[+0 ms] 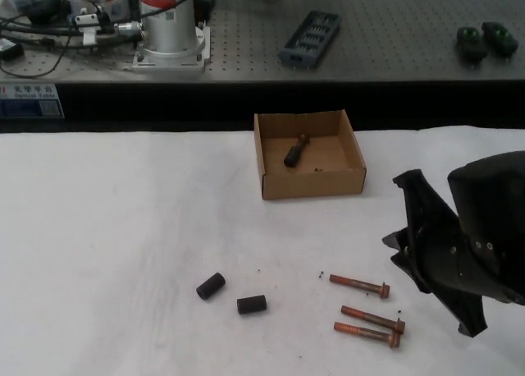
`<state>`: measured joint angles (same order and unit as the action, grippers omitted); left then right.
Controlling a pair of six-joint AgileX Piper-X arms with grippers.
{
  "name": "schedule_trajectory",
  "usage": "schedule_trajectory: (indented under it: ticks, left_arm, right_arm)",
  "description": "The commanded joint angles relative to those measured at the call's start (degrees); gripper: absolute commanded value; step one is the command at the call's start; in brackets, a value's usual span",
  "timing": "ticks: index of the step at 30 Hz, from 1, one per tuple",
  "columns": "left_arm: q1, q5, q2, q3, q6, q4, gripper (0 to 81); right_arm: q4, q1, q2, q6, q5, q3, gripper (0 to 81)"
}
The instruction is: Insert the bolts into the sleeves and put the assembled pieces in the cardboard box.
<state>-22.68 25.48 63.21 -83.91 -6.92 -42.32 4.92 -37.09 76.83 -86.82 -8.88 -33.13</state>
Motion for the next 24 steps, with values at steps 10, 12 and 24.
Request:
schedule_trajectory:
  ticks: [10,12,24]
  left_arm:
    - [0.2,-3.4,-0.2,-0.6,3.1,-0.9,0.6]
    - [0.2,-3.4,-0.2,-0.6,3.1,-1.0,0.6]
    - [0.2,-4.3,-0.2,-0.6,6.1,-4.7,0.6]
  right_arm:
    - [-9.3,-2.4,8.7,7.0,6.6,-0.6,18.1]
    - [-9.5,-2.3,10.1,11.6,10.2,-1.0,17.6]
    - [0.5,1.9,10.9,42.9,15.9,-4.4,9.7]
